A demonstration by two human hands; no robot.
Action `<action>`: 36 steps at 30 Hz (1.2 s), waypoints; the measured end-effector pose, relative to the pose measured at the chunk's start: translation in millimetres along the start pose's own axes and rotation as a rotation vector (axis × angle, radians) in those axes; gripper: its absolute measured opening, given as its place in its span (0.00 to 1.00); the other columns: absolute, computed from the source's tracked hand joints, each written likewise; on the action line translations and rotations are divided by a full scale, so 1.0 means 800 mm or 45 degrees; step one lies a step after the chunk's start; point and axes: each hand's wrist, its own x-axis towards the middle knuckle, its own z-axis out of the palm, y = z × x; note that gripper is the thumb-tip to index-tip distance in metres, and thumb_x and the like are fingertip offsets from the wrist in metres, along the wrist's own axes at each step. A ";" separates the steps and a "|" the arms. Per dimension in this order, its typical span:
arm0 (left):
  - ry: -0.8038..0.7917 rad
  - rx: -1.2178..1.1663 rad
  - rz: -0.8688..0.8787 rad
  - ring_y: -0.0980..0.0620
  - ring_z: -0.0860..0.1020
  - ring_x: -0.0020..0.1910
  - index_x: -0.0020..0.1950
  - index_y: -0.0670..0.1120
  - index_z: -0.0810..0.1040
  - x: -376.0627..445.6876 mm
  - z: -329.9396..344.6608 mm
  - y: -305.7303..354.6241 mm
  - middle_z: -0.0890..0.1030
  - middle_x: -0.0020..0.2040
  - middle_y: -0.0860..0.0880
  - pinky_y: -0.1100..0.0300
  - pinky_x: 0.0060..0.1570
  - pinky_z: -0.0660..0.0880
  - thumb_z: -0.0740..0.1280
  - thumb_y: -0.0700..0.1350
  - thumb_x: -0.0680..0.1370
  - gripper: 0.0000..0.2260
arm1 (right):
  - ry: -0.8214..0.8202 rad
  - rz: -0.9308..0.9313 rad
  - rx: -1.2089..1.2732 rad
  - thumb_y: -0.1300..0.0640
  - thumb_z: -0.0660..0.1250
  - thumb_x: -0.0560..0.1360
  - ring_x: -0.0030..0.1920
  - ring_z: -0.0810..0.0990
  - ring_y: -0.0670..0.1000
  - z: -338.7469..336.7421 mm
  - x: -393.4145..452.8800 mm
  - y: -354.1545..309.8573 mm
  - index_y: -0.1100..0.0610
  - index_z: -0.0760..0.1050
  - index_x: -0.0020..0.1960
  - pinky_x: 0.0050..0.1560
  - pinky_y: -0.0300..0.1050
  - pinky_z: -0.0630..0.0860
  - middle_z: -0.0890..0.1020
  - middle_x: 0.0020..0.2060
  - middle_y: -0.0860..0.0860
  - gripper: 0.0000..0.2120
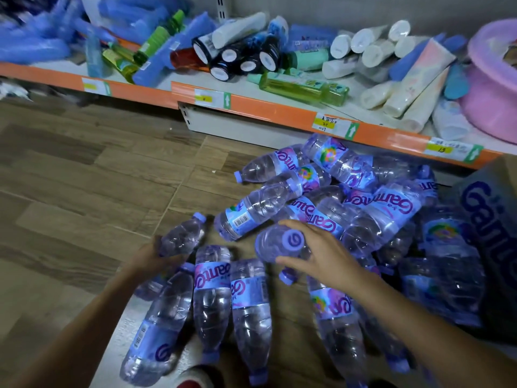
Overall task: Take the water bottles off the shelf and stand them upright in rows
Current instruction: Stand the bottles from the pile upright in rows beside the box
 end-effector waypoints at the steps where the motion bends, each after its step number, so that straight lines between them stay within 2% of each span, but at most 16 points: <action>1: 0.025 -0.012 0.004 0.47 0.82 0.38 0.46 0.44 0.78 0.001 0.001 0.001 0.84 0.38 0.48 0.49 0.41 0.80 0.73 0.70 0.54 0.35 | 0.010 0.053 0.046 0.44 0.72 0.68 0.62 0.76 0.51 0.002 0.009 -0.005 0.53 0.69 0.66 0.63 0.49 0.72 0.77 0.62 0.50 0.31; 3: 0.081 -0.019 0.022 0.52 0.79 0.33 0.42 0.43 0.77 -0.035 -0.006 0.043 0.82 0.33 0.49 0.55 0.36 0.77 0.76 0.65 0.56 0.29 | 0.037 0.109 0.101 0.46 0.72 0.68 0.61 0.76 0.51 0.008 0.027 -0.014 0.53 0.69 0.64 0.62 0.49 0.72 0.77 0.60 0.50 0.28; 6: 0.170 -0.093 0.017 0.58 0.76 0.30 0.35 0.47 0.76 -0.070 -0.014 0.062 0.79 0.28 0.53 0.65 0.32 0.71 0.78 0.53 0.60 0.15 | 0.011 0.154 0.010 0.41 0.69 0.69 0.61 0.76 0.52 0.012 0.046 -0.021 0.51 0.69 0.63 0.59 0.52 0.74 0.78 0.60 0.49 0.27; 8: 0.209 -0.091 -0.035 0.53 0.77 0.33 0.36 0.47 0.75 -0.087 -0.028 0.039 0.79 0.31 0.51 0.64 0.35 0.73 0.75 0.59 0.58 0.19 | 0.009 0.174 -0.067 0.39 0.68 0.68 0.62 0.75 0.53 0.014 0.051 -0.022 0.50 0.68 0.64 0.59 0.52 0.74 0.77 0.61 0.49 0.29; 11: 0.181 -0.081 -0.101 0.47 0.80 0.42 0.45 0.43 0.76 -0.111 -0.047 -0.013 0.82 0.40 0.44 0.54 0.46 0.75 0.70 0.66 0.54 0.32 | 0.052 0.188 -0.039 0.39 0.69 0.67 0.62 0.75 0.52 0.020 0.051 -0.022 0.48 0.67 0.64 0.60 0.51 0.74 0.77 0.61 0.48 0.29; 13: 0.112 -0.026 -0.128 0.48 0.77 0.44 0.47 0.41 0.76 -0.136 -0.047 -0.020 0.79 0.42 0.43 0.61 0.42 0.71 0.74 0.59 0.62 0.26 | 0.082 0.206 -0.003 0.39 0.70 0.66 0.62 0.74 0.51 0.024 0.052 -0.020 0.48 0.67 0.64 0.60 0.51 0.73 0.76 0.61 0.48 0.30; 15: 0.109 -0.002 -0.159 0.49 0.74 0.43 0.46 0.40 0.74 -0.152 -0.037 -0.017 0.77 0.42 0.43 0.59 0.37 0.65 0.74 0.54 0.67 0.20 | 0.085 0.222 0.031 0.37 0.69 0.65 0.62 0.74 0.51 0.026 0.053 -0.020 0.47 0.67 0.64 0.60 0.53 0.74 0.76 0.60 0.48 0.32; 18: 0.213 -0.119 -0.029 0.47 0.77 0.41 0.43 0.44 0.72 -0.149 -0.019 -0.012 0.79 0.40 0.46 0.58 0.37 0.70 0.68 0.65 0.57 0.27 | 0.110 0.221 0.071 0.33 0.66 0.61 0.60 0.75 0.52 0.029 0.051 -0.021 0.47 0.68 0.63 0.58 0.55 0.75 0.77 0.58 0.47 0.34; 21: 0.344 -0.399 0.060 0.62 0.77 0.38 0.47 0.47 0.71 -0.139 -0.014 0.010 0.78 0.41 0.52 0.75 0.35 0.71 0.69 0.62 0.53 0.28 | 0.170 0.208 0.029 0.42 0.72 0.65 0.61 0.74 0.53 0.030 0.047 -0.020 0.51 0.70 0.63 0.60 0.53 0.73 0.77 0.59 0.49 0.30; 23: 0.391 -0.523 0.165 0.71 0.76 0.37 0.48 0.52 0.70 -0.141 -0.017 0.029 0.76 0.44 0.55 0.79 0.36 0.71 0.71 0.58 0.52 0.28 | 0.174 0.207 0.002 0.44 0.72 0.66 0.62 0.74 0.53 0.029 0.045 -0.021 0.52 0.70 0.63 0.60 0.52 0.73 0.77 0.59 0.50 0.29; 27: 0.315 -0.674 0.179 0.64 0.81 0.42 0.54 0.47 0.72 -0.164 -0.017 0.006 0.81 0.49 0.47 0.72 0.43 0.77 0.79 0.63 0.48 0.41 | 0.149 0.222 0.006 0.44 0.72 0.67 0.61 0.74 0.52 0.026 0.044 -0.025 0.51 0.69 0.63 0.59 0.50 0.74 0.77 0.59 0.49 0.28; 28: 0.246 -0.674 0.157 0.63 0.81 0.44 0.55 0.44 0.74 -0.173 -0.014 -0.001 0.82 0.51 0.44 0.71 0.45 0.77 0.79 0.62 0.50 0.40 | 0.151 0.217 0.021 0.45 0.72 0.66 0.61 0.74 0.52 0.026 0.044 -0.025 0.51 0.70 0.63 0.59 0.49 0.73 0.77 0.59 0.49 0.28; 30: 0.162 -0.635 0.101 0.62 0.82 0.45 0.51 0.46 0.78 -0.184 -0.010 -0.012 0.84 0.51 0.41 0.74 0.45 0.76 0.80 0.53 0.56 0.28 | 0.167 0.219 0.074 0.45 0.73 0.66 0.60 0.75 0.51 0.028 0.043 -0.025 0.50 0.70 0.62 0.59 0.49 0.73 0.77 0.58 0.48 0.27; 32: 0.177 -0.590 0.070 0.59 0.82 0.46 0.47 0.48 0.81 -0.190 -0.010 -0.006 0.86 0.46 0.49 0.75 0.45 0.76 0.79 0.55 0.57 0.22 | 0.182 0.229 0.106 0.46 0.73 0.66 0.60 0.74 0.52 0.030 0.044 -0.025 0.50 0.71 0.61 0.60 0.50 0.73 0.77 0.57 0.47 0.26; 34: 0.241 -0.599 0.111 0.57 0.82 0.47 0.52 0.46 0.80 -0.181 -0.005 -0.008 0.85 0.46 0.49 0.73 0.47 0.76 0.77 0.64 0.53 0.34 | 0.196 0.234 0.133 0.48 0.74 0.66 0.61 0.74 0.52 0.033 0.045 -0.023 0.51 0.71 0.61 0.61 0.50 0.72 0.75 0.54 0.45 0.26; 36: 0.245 -0.643 0.125 0.63 0.81 0.45 0.61 0.39 0.72 -0.171 -0.002 0.000 0.82 0.51 0.45 0.74 0.46 0.76 0.79 0.61 0.54 0.43 | 0.151 0.224 0.177 0.47 0.74 0.66 0.63 0.72 0.52 0.030 0.043 -0.019 0.50 0.69 0.63 0.64 0.52 0.70 0.74 0.57 0.45 0.29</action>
